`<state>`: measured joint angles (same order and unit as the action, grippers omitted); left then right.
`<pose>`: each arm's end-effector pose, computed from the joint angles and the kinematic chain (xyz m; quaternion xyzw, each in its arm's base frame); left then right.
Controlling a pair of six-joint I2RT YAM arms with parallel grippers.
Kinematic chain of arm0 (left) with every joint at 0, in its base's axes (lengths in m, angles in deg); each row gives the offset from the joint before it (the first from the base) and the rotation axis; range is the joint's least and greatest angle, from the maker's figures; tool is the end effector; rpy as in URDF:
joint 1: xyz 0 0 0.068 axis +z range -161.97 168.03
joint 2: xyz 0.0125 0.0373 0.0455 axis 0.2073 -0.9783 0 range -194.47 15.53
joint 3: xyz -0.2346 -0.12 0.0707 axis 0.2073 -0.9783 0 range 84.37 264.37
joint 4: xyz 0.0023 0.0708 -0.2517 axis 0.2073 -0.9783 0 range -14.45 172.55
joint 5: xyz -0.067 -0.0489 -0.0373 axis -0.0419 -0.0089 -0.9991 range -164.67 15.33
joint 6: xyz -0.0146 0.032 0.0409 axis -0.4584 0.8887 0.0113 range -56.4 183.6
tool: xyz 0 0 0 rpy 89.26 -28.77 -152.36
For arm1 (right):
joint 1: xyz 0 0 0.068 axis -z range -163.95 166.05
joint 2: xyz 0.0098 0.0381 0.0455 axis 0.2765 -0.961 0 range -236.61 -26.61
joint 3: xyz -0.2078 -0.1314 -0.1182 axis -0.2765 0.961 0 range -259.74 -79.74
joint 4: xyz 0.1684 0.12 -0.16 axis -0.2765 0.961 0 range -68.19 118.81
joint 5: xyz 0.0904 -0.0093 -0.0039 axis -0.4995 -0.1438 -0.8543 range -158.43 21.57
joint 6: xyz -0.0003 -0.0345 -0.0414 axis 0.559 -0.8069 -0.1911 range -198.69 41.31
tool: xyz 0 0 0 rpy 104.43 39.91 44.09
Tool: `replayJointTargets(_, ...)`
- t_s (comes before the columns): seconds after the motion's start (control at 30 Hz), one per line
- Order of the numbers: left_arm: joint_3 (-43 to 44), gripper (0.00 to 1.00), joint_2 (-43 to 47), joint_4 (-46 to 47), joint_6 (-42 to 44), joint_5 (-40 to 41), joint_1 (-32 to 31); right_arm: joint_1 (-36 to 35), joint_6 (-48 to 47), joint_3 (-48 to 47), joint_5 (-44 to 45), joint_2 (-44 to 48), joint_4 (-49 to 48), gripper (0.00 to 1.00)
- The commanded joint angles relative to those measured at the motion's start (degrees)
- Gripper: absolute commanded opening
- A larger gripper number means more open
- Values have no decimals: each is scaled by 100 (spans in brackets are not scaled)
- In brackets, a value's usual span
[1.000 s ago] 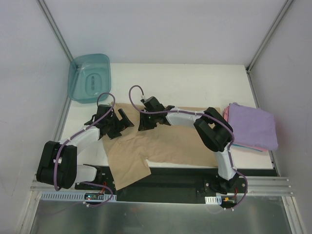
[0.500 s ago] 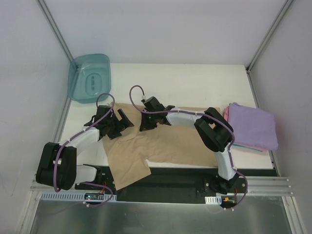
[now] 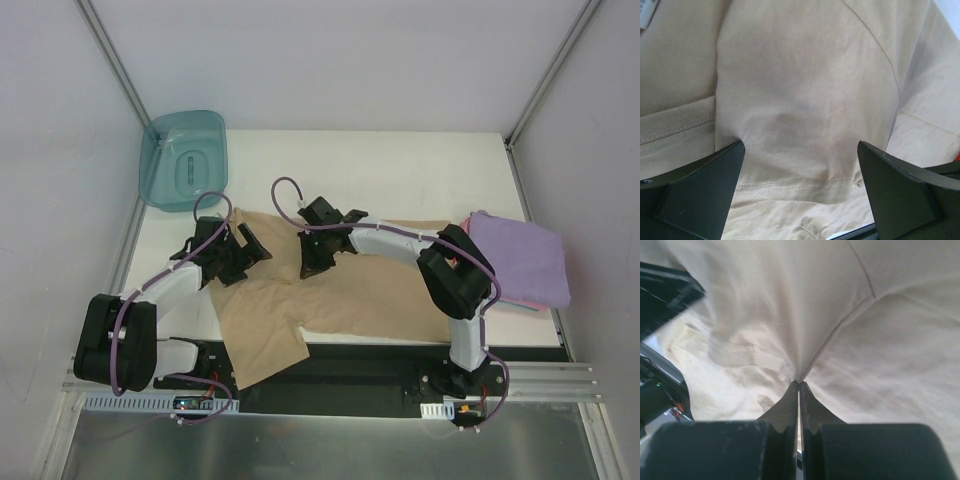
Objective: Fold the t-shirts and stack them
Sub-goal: Fold the flattened tshirt in 1/3 of the way
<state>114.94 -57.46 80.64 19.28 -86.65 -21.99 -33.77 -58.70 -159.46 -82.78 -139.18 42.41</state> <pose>0.2369 -0.0494 0.1689 -0.2315 0.8878 -0.2618 0.2994 0.2671 0.3299 0.1876 -0.2804 0.9003 0.2753 0.1873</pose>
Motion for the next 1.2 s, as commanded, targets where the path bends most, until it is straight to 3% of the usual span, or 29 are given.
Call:
replayJointTargets(0.0,-262,99,74,-547,178,399,70,-10,-135,-316,211,157,1006,1)
replayJointTargets(0.13,-288,99,215,-626,213,478,70,-1,-179,-404,661,104,1578,2)
replayJointTargets(0.2,-288,99,268,-644,230,478,70,-1,-267,-386,592,130,1579,22)
replayJointTargets(0.23,-288,99,277,-661,239,452,70,-10,-320,-351,530,157,1483,39)
replayJointTargets(0.27,-279,99,311,-670,248,391,70,-1,-355,-290,469,235,1412,65)
replayJointTargets(0.43,-192,99,575,-758,274,259,62,77,-496,-263,722,648,1429,89)
replayJointTargets(0.47,-165,99,741,-810,274,241,62,121,-522,-220,766,762,1412,99)
replayJointTargets(0.7,449,99,1130,-907,379,452,62,929,-672,307,1329,1720,1412,97)
replayJointTargets(0.97,1636,99,-739,-899,670,452,0,2633,-1023,625,1356,1643,1263,97)
replayJointTargets(1.17,2471,99,-2006,-907,828,715,-9,3504,-1111,335,1005,694,1236,97)
